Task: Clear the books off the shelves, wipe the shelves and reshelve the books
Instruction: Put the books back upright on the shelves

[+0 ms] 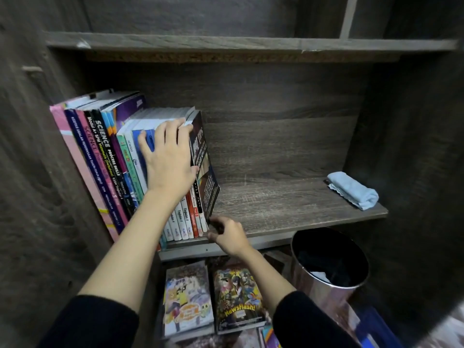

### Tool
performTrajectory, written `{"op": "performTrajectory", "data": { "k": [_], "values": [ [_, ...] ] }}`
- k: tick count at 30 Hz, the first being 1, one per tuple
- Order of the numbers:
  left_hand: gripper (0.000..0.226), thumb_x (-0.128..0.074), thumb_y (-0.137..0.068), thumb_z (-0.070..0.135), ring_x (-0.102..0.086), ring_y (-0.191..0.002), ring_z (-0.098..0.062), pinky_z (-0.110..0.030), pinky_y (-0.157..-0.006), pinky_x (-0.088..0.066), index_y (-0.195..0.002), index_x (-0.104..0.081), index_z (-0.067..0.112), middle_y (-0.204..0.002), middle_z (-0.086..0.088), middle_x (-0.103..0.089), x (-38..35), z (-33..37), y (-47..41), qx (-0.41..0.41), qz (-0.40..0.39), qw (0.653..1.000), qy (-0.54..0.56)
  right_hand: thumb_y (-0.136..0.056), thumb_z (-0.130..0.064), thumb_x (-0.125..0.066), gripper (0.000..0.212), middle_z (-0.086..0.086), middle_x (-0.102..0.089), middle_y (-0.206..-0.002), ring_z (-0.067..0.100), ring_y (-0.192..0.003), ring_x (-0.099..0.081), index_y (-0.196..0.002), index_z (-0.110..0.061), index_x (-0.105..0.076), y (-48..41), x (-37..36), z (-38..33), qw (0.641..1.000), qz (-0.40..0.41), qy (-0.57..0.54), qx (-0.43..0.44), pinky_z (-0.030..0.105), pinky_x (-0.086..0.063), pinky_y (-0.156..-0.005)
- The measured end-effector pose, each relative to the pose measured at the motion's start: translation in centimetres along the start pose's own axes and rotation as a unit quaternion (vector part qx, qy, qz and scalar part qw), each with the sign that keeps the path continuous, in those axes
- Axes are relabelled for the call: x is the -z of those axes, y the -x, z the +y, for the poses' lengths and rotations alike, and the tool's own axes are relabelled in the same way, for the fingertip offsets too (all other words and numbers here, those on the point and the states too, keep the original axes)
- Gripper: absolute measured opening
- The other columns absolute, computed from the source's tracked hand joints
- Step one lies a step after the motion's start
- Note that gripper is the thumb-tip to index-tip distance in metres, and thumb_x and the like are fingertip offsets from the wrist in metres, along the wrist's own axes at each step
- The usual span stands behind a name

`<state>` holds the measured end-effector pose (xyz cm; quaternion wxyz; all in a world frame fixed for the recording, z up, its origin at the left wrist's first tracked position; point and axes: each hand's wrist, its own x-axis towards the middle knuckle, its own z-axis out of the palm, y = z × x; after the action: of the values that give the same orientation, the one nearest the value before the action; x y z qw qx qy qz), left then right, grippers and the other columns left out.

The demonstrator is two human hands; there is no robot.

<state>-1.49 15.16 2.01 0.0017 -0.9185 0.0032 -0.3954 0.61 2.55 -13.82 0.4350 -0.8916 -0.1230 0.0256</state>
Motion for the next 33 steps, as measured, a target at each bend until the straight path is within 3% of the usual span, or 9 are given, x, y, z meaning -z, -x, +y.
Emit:
{"op": "performTrajectory", "data": {
  "k": [5, 7, 10, 15, 22, 25, 28, 31, 33],
  "values": [
    [0.086, -0.076, -0.076, 0.025, -0.011, -0.144, -0.025, -0.055, -0.113, -0.004, -0.146, -0.026, 0.018, -0.155, -0.006, -0.019, 1.0, 0.6, 0.1, 0.015, -0.050, 0.998, 0.019, -0.089, -0.006, -0.061, 0.034, 0.006, -0.067, -0.118, 0.015, -0.111, -0.061, -0.123, -0.011, -0.062, 2.9, 2.5, 2.1, 0.993, 0.058, -0.100, 0.005, 0.030, -0.045, -0.103],
    [0.096, -0.072, -0.079, 0.032, 0.004, -0.146, -0.027, -0.057, -0.112, 0.002, -0.151, -0.009, 0.023, -0.159, -0.007, 0.000, 1.5, 1.0, 0.3, 0.024, -0.075, 0.997, 0.024, -0.090, -0.003, -0.058, 0.030, 0.005, -0.068, -0.114, 0.012, -0.104, -0.062, -0.119, -0.009, -0.064, 4.7, 4.6, 3.5, 0.990, 0.100, -0.094, -0.003, 0.022, -0.046, -0.095],
    [0.095, -0.065, -0.084, 0.033, 0.013, -0.145, -0.028, -0.062, -0.108, 0.007, -0.152, -0.001, 0.022, -0.159, -0.005, 0.011, 2.4, 2.9, 1.6, 0.008, -0.048, 0.999, 0.023, -0.088, -0.003, -0.059, 0.027, 0.005, -0.069, -0.108, 0.015, -0.099, -0.063, -0.114, -0.007, -0.066, 7.2, 7.8, 5.7, 0.985, 0.163, -0.059, -0.018, 0.025, -0.047, -0.092],
    [0.069, -0.064, -0.081, 0.028, -0.018, -0.143, -0.025, -0.063, -0.109, -0.002, -0.143, -0.035, 0.017, -0.152, -0.003, -0.030, 2.7, 9.2, 5.1, -0.022, 0.019, 0.993, 0.115, -0.087, -0.001, -0.060, 0.024, 0.008, -0.070, -0.103, 0.009, -0.091, -0.060, -0.109, -0.003, -0.068, 11.8, 12.3, 9.3, 0.975, 0.211, -0.023, -0.061, 0.010, -0.037, -0.078],
    [0.045, -0.055, -0.090, 0.032, -0.039, -0.127, -0.023, -0.045, -0.105, -0.025, -0.132, -0.043, 0.026, -0.136, 0.002, -0.046, -2.3, 18.8, 12.7, 0.070, -0.190, 0.943, 0.266, -0.088, -0.002, -0.059, 0.021, 0.005, -0.070, -0.102, 0.012, -0.094, -0.060, -0.107, -0.005, -0.069, 18.3, 13.0, 16.5, 0.964, 0.210, -0.034, -0.159, 0.013, -0.037, -0.076],
    [0.040, -0.059, -0.087, 0.027, -0.048, -0.121, -0.027, -0.040, -0.100, -0.037, -0.126, -0.050, 0.023, -0.130, -0.003, -0.053, -6.5, 21.7, 16.9, 0.194, -0.283, 0.874, 0.344, -0.087, -0.008, -0.060, 0.017, 0.007, -0.072, -0.099, 0.022, -0.095, -0.065, -0.101, -0.009, -0.070, 20.2, 11.5, 20.3, 0.957, 0.189, -0.014, -0.220, 0.026, -0.043, -0.076],
    [0.041, -0.064, -0.078, 0.021, -0.059, -0.107, -0.031, -0.034, -0.091, -0.046, -0.117, -0.059, 0.012, -0.117, -0.010, -0.063, -10.8, 23.2, 22.1, 0.367, -0.373, 0.743, 0.418, -0.086, -0.012, -0.059, 0.020, 0.010, -0.072, -0.098, 0.030, -0.096, -0.065, -0.104, -0.010, -0.066, 21.9, 9.6, 24.4, 0.947, 0.147, -0.005, -0.285, 0.034, -0.048, -0.079],
    [0.053, -0.061, -0.062, 0.032, -0.063, -0.097, -0.035, -0.041, -0.087, -0.052, -0.108, -0.065, 0.005, -0.107, -0.017, -0.067, -14.6, 23.4, 27.4, 0.467, -0.433, 0.627, 0.449, -0.089, -0.015, -0.058, 0.030, 0.013, -0.067, -0.114, 0.030, -0.106, -0.061, -0.118, -0.006, -0.060, 23.4, 7.4, 28.4, 0.931, 0.103, 0.004, -0.351, 0.028, -0.042, -0.081],
    [0.046, -0.061, -0.076, 0.026, -0.061, -0.105, -0.037, -0.039, -0.090, -0.051, -0.112, -0.063, -0.002, -0.114, -0.019, -0.064, -16.2, 22.9, 30.2, 0.502, -0.476, 0.570, 0.442, -0.092, -0.019, -0.057, 0.031, 0.015, -0.064, -0.117, 0.030, -0.112, -0.058, -0.119, -0.004, -0.058, 24.5, 6.2, 30.3, 0.919, 0.078, 0.001, -0.387, 0.028, -0.040, -0.083]
  ]
}}
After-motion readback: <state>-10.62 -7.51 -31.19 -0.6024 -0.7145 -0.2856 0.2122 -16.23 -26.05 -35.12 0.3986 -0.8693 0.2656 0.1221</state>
